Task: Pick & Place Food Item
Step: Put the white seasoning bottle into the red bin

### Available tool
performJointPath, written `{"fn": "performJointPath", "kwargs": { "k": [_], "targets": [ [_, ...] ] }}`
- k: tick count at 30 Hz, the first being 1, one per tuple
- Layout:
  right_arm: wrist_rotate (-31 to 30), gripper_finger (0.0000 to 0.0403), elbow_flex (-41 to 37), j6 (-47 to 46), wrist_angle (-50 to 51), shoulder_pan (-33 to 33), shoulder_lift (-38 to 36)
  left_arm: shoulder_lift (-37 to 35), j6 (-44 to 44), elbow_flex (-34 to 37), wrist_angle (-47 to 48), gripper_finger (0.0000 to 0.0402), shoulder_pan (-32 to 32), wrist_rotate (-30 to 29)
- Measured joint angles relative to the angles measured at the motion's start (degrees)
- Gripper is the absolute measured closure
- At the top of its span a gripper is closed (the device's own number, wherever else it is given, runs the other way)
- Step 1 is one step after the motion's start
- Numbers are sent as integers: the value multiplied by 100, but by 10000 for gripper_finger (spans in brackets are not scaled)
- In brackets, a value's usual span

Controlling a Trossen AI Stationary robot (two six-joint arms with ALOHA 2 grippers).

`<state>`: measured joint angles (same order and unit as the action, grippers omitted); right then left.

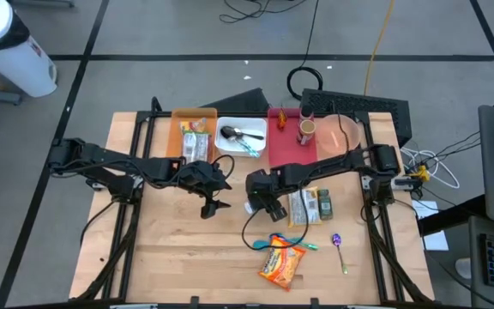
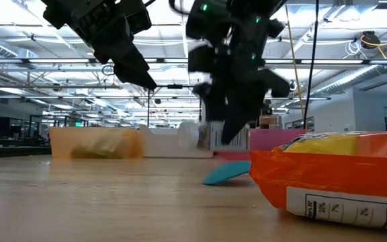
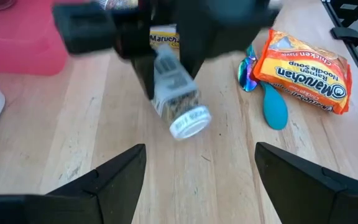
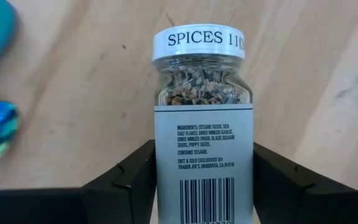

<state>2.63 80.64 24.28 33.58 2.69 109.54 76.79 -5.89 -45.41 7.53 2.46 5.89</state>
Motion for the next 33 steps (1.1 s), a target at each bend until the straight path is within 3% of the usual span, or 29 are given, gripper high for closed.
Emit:
{"fn": "performJointPath", "kwargs": {
  "k": [9, 14, 17, 23, 28, 33],
  "targets": [
    [20, 211, -165, -108, 249, -6, -1130, 1, -87, 0, 39, 96, 15, -10],
    [66, 211, -788, -338, -490, -224, -2082, 2, -66, 0, 21, 96, 139, -320],
    [233, 211, -1539, -508, -1635, -362, -2713, 2, -61, 0, -74, 96, 188, -468],
    [523, 211, -3492, -1088, -4949, -543, -3552, 2, 96, 1, -301, 96, 216, -831],
    [501, 211, -4848, -1587, -7646, -562, -3595, 48, 238, 2, -809, 96, 216, -1231],
    [493, 211, -5551, -2033, -9787, -490, -3237, 426, 427, 3, -1877, 96, 214, -1251]
  ]
}}
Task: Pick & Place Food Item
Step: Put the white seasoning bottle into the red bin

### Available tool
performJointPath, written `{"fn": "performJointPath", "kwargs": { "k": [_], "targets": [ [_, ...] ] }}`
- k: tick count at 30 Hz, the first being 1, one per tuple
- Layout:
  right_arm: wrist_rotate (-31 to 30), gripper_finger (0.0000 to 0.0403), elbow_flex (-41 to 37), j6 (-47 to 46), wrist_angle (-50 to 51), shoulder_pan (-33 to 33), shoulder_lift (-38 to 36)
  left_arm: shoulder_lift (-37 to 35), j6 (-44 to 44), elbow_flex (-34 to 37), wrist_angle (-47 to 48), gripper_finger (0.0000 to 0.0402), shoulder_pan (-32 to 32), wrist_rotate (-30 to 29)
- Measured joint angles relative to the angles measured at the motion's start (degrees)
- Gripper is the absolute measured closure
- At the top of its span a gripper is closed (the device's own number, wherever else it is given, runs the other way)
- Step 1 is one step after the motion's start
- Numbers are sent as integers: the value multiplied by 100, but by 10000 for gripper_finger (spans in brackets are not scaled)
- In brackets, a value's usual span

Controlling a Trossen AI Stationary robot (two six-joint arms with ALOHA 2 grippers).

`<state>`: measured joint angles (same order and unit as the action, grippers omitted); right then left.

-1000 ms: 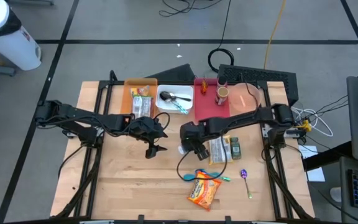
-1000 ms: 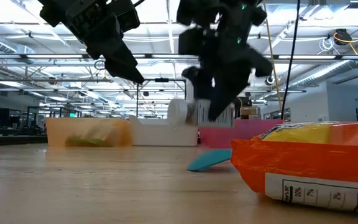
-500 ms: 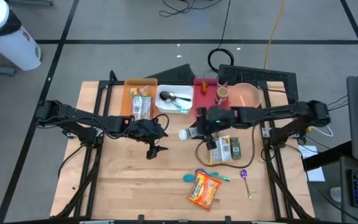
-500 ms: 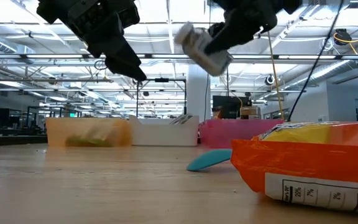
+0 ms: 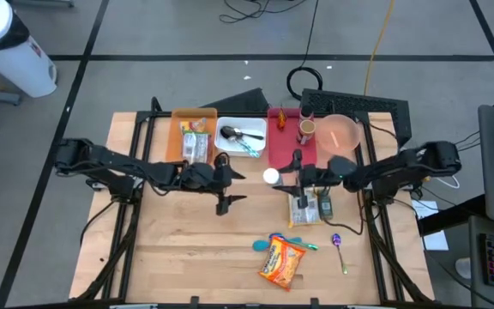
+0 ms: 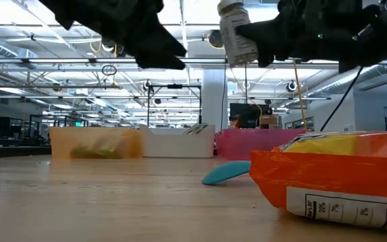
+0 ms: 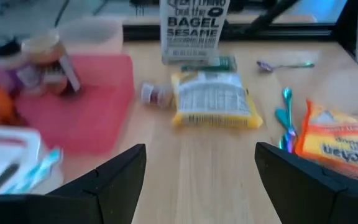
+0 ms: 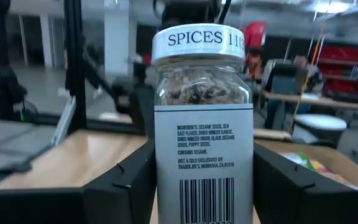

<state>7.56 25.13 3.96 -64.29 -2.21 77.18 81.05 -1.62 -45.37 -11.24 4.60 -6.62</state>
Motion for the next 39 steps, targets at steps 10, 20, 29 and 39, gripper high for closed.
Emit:
{"fn": "performJointPath", "kwargs": {
  "k": [10, 20, 29, 39],
  "targets": [
    [-328, 211, -121, 108, -1442, 534, 862, 1307, 194, 6, -2203, 96, -58, 9],
    [-350, 211, -104, 60, -1783, 522, 1018, 1950, 43, 1, -3450, 96, -127, 379],
    [-336, 211, 122, 116, -1586, 522, 1075, 1952, 102, 3, -3967, 96, -109, 372],
    [-326, 211, 326, 180, -1242, 522, 1084, 1948, 91, -1, -4160, 96, -109, 506]
  ]
}}
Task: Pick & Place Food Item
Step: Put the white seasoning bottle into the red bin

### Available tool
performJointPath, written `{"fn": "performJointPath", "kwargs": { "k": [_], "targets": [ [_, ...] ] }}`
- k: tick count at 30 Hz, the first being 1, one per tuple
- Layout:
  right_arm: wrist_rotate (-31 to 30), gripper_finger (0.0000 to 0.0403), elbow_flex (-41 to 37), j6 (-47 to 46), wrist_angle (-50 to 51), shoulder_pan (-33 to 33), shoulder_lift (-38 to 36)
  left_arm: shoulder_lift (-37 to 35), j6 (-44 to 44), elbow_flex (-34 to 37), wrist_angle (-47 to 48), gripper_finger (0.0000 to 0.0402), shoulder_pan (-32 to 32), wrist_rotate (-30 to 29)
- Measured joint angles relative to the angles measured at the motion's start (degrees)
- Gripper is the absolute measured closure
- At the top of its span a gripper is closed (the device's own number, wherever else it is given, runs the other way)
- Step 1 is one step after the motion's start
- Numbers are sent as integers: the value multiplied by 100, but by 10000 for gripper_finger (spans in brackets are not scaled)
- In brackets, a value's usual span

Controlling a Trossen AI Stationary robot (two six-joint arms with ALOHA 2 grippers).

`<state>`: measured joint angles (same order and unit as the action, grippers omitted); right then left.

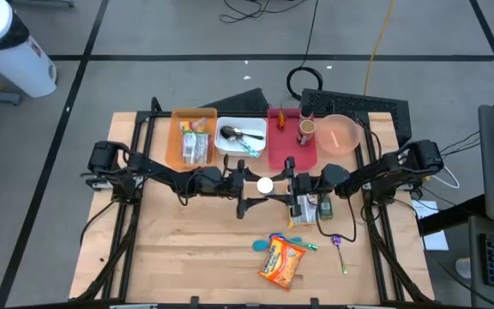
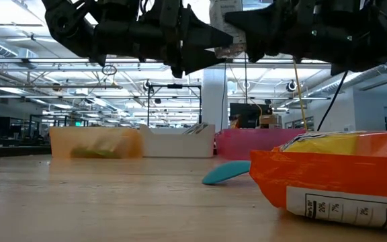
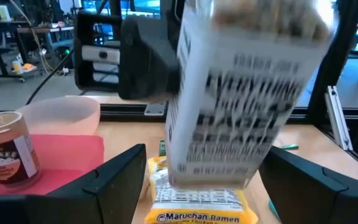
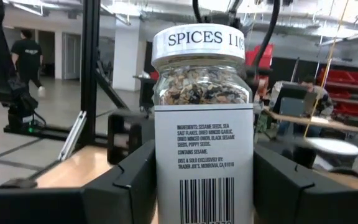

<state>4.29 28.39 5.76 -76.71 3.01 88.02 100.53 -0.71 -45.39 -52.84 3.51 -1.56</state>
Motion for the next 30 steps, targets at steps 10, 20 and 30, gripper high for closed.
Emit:
{"fn": "performJointPath", "kwargs": {
  "k": [10, 20, 30],
  "targets": [
    [-9, 211, 34, -31, -11, 0, -1, 0, -93, 0, -45, 116, 4, -120],
    [-74, 211, 34, -111, 10, -4, -4, 0, -46, 0, -48, 194, 4, -146],
    [-16, 211, 34, -59, 24, -4, -4, 0, -48, 0, -48, 179, 4, -141]
  ]
}}
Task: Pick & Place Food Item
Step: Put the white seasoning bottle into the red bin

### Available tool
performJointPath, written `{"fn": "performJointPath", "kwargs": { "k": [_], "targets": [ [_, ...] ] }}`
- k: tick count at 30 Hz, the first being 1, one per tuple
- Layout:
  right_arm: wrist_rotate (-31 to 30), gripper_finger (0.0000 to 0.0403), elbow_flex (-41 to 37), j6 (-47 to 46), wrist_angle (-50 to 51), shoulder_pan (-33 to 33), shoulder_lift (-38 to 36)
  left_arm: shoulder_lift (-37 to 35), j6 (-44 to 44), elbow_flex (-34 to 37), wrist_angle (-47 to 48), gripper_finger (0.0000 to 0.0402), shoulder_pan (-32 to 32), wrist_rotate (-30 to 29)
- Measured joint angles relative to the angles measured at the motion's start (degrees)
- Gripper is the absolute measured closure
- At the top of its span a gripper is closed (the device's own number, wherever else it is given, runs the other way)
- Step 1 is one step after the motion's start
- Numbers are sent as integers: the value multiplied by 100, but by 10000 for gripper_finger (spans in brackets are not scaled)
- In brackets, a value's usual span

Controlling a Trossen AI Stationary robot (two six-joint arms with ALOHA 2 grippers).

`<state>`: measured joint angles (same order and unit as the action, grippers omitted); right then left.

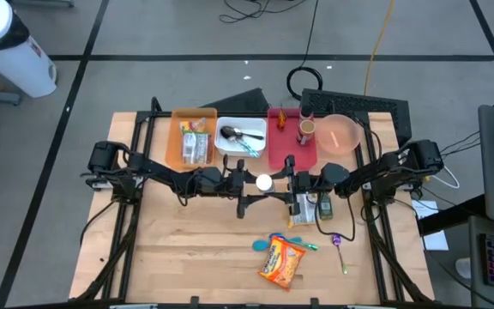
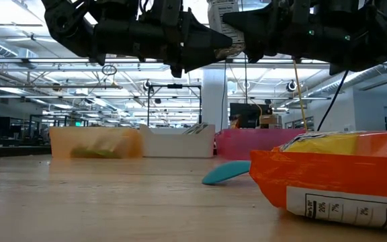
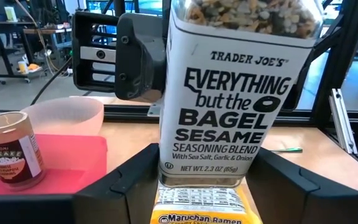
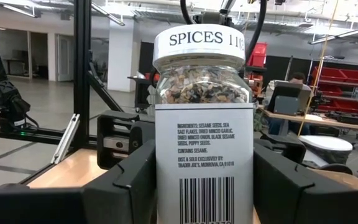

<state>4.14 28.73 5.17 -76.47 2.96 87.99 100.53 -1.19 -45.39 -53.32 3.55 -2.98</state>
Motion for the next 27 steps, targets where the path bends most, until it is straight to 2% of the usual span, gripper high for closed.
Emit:
{"fn": "performJointPath", "kwargs": {
  "k": [23, 27],
  "targets": [
    [33, 211, 0, -26, 28, 7, 0, 0, -108, 0, -35, 171, 44, 12],
    [58, 211, 0, 4, 48, 7, 0, 0, -235, 1, -34, 154, 44, 37]
  ]
}}
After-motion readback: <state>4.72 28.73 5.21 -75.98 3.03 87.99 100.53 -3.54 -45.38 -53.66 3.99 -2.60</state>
